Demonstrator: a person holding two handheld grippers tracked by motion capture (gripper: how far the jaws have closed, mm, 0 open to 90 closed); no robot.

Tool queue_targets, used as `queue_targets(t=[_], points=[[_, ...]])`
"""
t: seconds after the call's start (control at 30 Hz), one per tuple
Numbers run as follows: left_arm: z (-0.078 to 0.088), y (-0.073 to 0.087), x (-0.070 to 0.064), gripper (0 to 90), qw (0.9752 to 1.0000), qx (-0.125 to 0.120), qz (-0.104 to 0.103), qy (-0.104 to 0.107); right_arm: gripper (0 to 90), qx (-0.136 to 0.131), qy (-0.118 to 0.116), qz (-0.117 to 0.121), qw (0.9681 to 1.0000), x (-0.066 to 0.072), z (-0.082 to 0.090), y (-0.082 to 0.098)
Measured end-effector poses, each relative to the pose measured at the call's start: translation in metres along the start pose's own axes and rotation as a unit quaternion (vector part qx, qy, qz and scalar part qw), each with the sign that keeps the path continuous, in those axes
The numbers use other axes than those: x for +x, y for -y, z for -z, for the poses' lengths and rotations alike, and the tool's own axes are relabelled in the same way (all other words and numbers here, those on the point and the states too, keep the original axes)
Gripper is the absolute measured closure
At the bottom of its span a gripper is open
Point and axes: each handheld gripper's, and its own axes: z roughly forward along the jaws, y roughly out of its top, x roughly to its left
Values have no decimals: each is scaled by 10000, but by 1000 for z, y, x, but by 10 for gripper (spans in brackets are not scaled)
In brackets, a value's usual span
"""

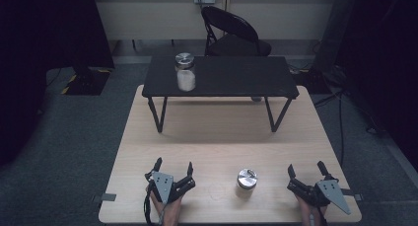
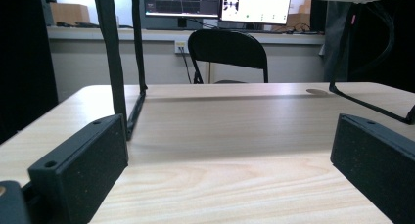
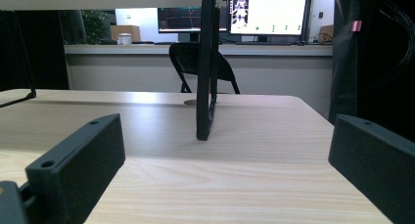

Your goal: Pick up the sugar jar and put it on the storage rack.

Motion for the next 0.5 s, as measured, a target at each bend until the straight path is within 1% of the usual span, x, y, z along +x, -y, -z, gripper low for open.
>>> queue_targets(t=[0.03, 0.07, 0.1, 0.2, 0.23, 0.27, 0.33, 0.5], points=[[0, 3, -1, 0, 10000, 3, 8, -12, 0, 0, 1, 1, 10000, 0, 0, 0], [1, 6, -2, 0, 9999, -88, 6, -60, 0, 0, 1, 3, 10000, 0, 0, 0], [2, 9, -2, 0, 9998, -170, -36, -50, 0, -5, 1, 0, 10000, 0, 0, 0], [2, 11, -4, 0, 9996, -226, -156, -39, 0, 0, -5, 1, 10000, 0, 0, 0], [2, 13, -5, 3, 9995, -272, -156, -33, 0, 1, -5, 1, 10000, 0, 0, 0], [2, 13, -5, 2, 9995, -279, -122, -41, 0, 0, -4, 2, 10000, 0, 0, 0], [2, 13, -6, 2, 9995, -282, -132, -79, 0, -1, -4, 3, 10000, 0, 0, 0], [2, 13, -6, 15, 9995, -276, -130, -85, 0, -2, 14, 1, 10000, 0, 0, 0]])
